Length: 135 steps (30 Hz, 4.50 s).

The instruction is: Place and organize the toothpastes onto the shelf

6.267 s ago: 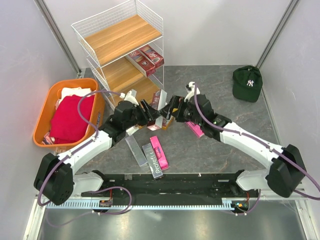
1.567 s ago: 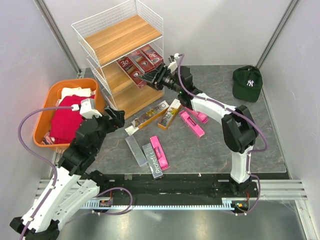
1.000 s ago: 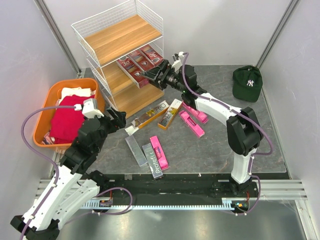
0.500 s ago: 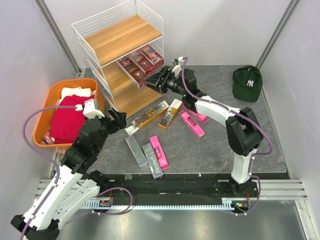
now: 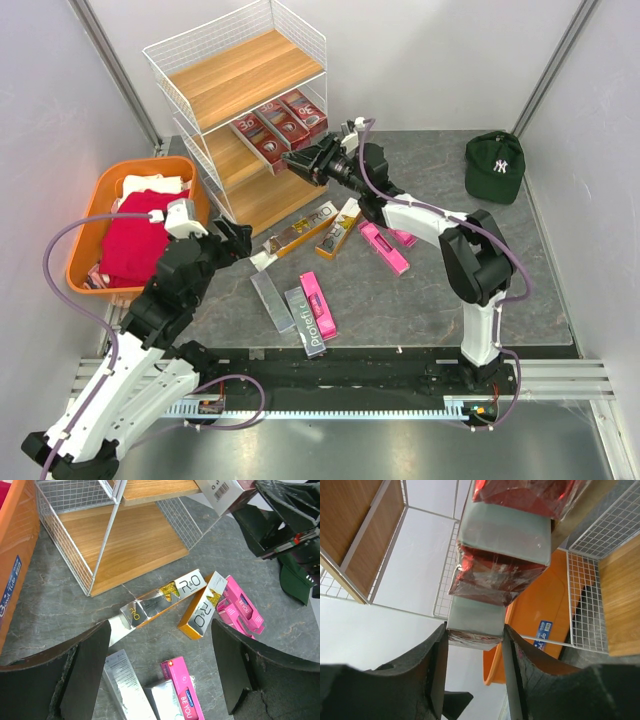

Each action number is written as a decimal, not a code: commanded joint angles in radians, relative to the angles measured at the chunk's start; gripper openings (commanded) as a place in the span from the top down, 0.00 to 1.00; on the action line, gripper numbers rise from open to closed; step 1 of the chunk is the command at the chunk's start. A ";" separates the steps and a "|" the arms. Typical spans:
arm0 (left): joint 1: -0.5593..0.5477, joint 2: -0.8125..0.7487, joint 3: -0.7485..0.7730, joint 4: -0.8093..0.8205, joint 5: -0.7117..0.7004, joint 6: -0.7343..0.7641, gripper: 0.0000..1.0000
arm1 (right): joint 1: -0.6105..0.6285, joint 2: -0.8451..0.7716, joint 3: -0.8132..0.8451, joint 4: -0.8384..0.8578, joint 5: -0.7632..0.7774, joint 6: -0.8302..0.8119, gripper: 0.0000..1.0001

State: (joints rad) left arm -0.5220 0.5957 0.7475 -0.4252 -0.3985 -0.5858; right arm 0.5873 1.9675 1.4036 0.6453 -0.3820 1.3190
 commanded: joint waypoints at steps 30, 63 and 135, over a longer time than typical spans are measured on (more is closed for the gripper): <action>-0.056 0.594 -0.023 0.213 0.472 -0.078 0.15 | 0.002 -0.617 -0.488 -0.607 0.215 -0.613 0.02; -0.202 0.842 0.084 0.282 0.445 -0.129 0.67 | 0.002 -0.673 -0.612 -0.670 0.250 -0.647 0.02; 0.418 0.285 -0.528 0.957 0.897 -0.713 0.11 | 0.526 -0.660 -0.563 -0.414 0.629 -0.716 0.64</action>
State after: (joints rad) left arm -0.1123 0.8856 0.1509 0.6525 0.4576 -1.3716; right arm 1.1389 1.3533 0.7734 0.2138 0.2684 0.6128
